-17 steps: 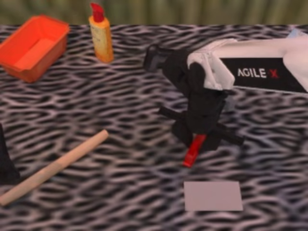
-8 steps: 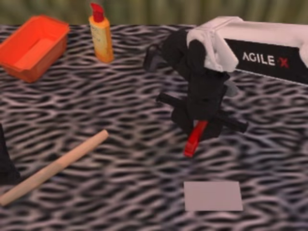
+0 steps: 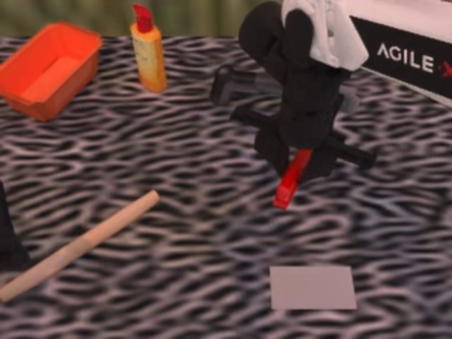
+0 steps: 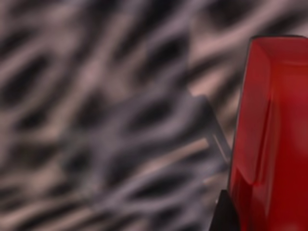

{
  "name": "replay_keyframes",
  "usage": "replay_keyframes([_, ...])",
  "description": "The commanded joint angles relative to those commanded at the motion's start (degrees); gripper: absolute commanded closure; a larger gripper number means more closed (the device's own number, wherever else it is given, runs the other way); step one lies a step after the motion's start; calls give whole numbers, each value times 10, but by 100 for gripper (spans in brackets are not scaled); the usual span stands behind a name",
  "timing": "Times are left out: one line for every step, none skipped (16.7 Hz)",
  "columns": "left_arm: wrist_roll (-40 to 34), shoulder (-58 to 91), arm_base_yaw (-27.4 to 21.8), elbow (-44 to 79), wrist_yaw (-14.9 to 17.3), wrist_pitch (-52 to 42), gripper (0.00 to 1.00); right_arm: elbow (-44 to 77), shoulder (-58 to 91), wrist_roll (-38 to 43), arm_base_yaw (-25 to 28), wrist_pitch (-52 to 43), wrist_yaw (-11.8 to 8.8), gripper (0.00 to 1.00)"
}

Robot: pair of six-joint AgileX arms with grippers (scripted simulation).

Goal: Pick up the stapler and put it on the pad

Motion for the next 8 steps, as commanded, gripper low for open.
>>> replay_keyframes([0,0,0,0,0,0,0,-1,2,1,-3,2,0,100])
replay_keyframes([0,0,0,0,0,0,0,-1,2,1,-3,2,0,100])
replay_keyframes([0,0,0,0,0,0,0,-2,0,-5,-2,0,-2,100])
replay_keyframes([0,0,0,0,0,0,0,-5,-2,-17,0,-3,-5,100])
replay_keyframes([0,0,0,0,0,0,0,-9,-6,-35,2,-8,-9,100])
replay_keyframes([0,0,0,0,0,0,0,-13,-11,-59,5,-13,-15,100])
replay_keyframes([0,0,0,0,0,0,0,-19,-18,-89,8,-20,-21,100])
replay_keyframes([0,0,0,0,0,0,0,-27,-25,-125,11,-26,-27,100])
